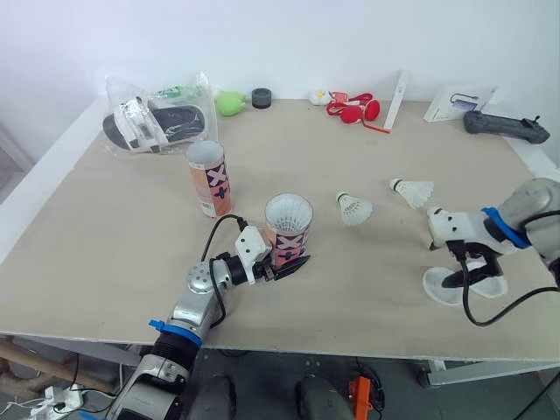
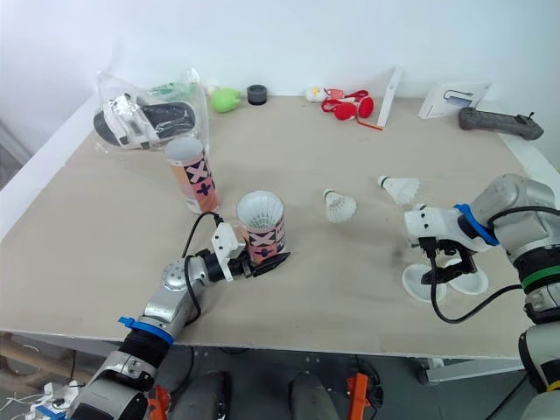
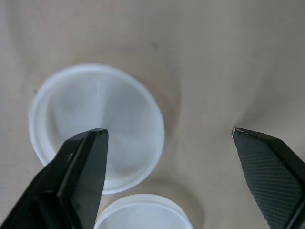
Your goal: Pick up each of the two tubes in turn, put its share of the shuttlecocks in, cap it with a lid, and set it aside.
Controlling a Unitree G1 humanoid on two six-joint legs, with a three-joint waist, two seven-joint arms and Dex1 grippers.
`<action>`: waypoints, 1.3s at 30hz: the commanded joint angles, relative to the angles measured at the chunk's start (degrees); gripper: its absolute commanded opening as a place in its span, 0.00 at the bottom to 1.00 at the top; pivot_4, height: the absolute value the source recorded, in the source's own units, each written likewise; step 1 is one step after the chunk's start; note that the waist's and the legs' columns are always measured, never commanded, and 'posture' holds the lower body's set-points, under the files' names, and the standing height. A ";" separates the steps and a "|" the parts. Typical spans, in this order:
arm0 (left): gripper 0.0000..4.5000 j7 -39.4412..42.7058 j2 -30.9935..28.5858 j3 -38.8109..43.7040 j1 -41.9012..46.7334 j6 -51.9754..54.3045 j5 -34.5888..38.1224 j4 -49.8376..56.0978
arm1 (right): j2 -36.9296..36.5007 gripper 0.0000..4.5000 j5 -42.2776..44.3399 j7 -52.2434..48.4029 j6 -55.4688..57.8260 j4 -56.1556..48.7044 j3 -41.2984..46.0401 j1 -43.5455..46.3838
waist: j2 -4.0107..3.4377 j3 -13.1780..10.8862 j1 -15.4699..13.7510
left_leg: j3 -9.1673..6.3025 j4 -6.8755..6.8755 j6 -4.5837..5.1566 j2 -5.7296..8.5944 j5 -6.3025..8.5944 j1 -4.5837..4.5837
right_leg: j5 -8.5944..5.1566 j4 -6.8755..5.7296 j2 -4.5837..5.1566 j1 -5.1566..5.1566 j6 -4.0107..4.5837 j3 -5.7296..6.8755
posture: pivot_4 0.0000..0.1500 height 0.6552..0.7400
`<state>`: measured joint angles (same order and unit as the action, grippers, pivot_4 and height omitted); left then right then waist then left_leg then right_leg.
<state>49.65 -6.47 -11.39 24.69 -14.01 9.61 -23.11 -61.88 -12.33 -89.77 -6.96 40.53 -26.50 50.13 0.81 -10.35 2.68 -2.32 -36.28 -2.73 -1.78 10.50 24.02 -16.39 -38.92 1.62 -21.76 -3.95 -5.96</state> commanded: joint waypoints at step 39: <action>0.69 -0.79 -0.30 -1.26 -0.29 1.13 -2.61 -4.56 | 22.19 0.01 28.99 -2.73 10.79 -20.72 -0.68 31.83 | -0.32 -0.03 -0.08 | -0.34 0.48 0.02 0.09 -0.03 -0.26 | 0.36 0.81 -0.15 0.31 -0.15 -0.13 | 1.00 1.00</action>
<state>49.27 -5.74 -11.54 25.70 -14.21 9.24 -25.09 -39.84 17.08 -90.32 5.34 19.78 -27.31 79.55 0.49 -10.38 2.60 -2.66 -35.80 -2.70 -1.69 10.47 23.76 -16.03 -38.12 1.47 -21.46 -4.10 -6.08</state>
